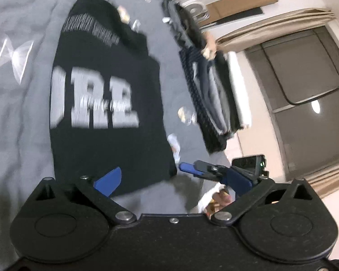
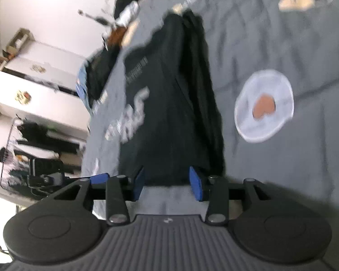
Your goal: Fold clothes
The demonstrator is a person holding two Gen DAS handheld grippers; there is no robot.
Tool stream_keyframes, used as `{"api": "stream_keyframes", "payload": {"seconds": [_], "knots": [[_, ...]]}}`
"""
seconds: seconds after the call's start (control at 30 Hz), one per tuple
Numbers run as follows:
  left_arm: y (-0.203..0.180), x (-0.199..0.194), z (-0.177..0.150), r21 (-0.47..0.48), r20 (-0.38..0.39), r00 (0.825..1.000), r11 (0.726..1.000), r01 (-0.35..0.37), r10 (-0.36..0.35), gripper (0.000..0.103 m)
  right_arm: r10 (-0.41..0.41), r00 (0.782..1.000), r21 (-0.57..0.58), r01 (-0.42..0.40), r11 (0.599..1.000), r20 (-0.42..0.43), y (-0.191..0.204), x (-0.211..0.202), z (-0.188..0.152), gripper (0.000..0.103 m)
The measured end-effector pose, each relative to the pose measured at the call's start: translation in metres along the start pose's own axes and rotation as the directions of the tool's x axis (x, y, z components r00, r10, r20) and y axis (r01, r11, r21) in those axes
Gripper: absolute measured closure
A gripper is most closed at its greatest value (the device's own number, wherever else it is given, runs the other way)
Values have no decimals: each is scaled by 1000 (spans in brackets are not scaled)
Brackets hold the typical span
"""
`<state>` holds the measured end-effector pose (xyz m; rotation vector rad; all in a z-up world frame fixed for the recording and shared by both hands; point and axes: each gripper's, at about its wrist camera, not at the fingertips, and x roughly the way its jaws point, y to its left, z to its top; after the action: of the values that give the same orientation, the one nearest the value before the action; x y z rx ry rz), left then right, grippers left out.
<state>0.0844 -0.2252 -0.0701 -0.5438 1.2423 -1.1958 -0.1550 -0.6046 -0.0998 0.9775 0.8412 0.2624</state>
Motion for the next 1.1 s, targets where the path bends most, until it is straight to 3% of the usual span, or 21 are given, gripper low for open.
{"api": "stream_keyframes", "payload": {"seconds": [0.1,0.23,0.4,0.53,0.67,0.77,1.0,1.1], "knots": [[11,10,26,-13,-5,1000,1000,-27,27,1,34,996,0,-34,999,78,13,-4,15,58],[24,27,56,-23,-16,999,999,-35,35,1,59,991,-13,-58,998,119,26,20,45,58],[41,44,84,-45,-11,1000,999,-7,6,1,2,997,-11,-1,1000,83,15,70,74,58],[79,62,86,-136,-6,1000,990,23,-24,1,6,996,21,-8,1000,85,-4,85,81,58],[99,55,98,-171,62,995,982,85,-75,6,30,992,46,-36,998,121,-14,85,90,58],[105,52,120,-168,114,992,983,77,-58,6,38,992,44,-44,998,120,-18,87,89,59],[103,80,166,-147,9,999,988,51,-50,6,30,992,35,-35,999,125,-15,88,88,59],[102,66,173,-120,71,997,992,41,-32,7,33,992,33,-38,999,125,-16,88,88,59]]}}
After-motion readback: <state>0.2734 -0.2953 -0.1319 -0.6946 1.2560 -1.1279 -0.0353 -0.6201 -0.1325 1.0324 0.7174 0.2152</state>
